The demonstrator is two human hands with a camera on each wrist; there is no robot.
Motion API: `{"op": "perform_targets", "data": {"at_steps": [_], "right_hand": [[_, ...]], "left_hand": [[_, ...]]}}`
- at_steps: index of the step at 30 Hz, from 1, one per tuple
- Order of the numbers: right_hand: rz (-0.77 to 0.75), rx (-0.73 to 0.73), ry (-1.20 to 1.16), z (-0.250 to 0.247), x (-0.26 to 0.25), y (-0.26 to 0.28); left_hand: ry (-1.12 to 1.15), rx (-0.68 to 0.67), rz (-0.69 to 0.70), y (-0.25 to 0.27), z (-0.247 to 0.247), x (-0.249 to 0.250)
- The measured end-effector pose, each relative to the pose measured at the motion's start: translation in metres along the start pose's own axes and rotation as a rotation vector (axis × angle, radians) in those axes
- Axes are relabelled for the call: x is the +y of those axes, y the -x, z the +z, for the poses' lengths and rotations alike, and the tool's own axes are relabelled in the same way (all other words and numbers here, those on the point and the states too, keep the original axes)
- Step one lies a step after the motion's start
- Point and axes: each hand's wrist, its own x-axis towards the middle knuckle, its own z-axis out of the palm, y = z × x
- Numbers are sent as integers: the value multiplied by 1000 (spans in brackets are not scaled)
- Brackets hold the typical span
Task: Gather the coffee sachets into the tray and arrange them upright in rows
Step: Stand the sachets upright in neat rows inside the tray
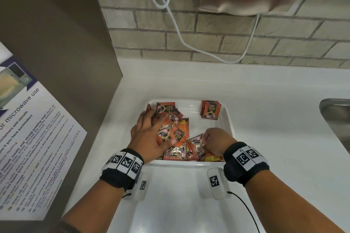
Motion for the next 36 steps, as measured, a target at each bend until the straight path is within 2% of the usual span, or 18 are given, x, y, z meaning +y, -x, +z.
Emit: {"op": "perform_targets", "data": {"at_steps": [3, 7, 10, 12, 14, 17, 19, 21, 23, 26, 29, 36], "right_hand": [[2, 5, -17, -1, 3, -1], [-16, 83, -100, -14, 10, 4], [3, 147, -339, -33, 21, 2], [-46, 155, -568, -45, 25, 3], [-114, 119, -898, -54, 21, 11], [-233, 56, -1212, -60, 14, 14], [-296, 45, -1336, -61, 7, 13], [-364, 22, -1410, -61, 0, 15], [-408, 23, -1417, -59, -7, 15], [-356, 98, -1391, -53, -10, 10], [-314, 178, -1302, -52, -8, 11], [-493, 408, -778, -59, -2, 11]], "left_hand": [[22, -7, -5, 0, -1, 0], [49, 21, -11, 1, -10, 3], [144, 87, 9, -2, -26, 15], [316, 125, 7, -7, -40, 29], [548, 127, 1, -14, -52, 48], [958, -18, -96, -26, -57, 76], [1281, -203, -256, -33, -51, 88], [1540, -421, -315, -37, -46, 95], [1685, -549, -258, -36, -43, 99], [1748, -514, -177, -38, -37, 103], [1710, -485, -85, -40, -35, 100], [1482, -465, -75, -38, -37, 89]]}}
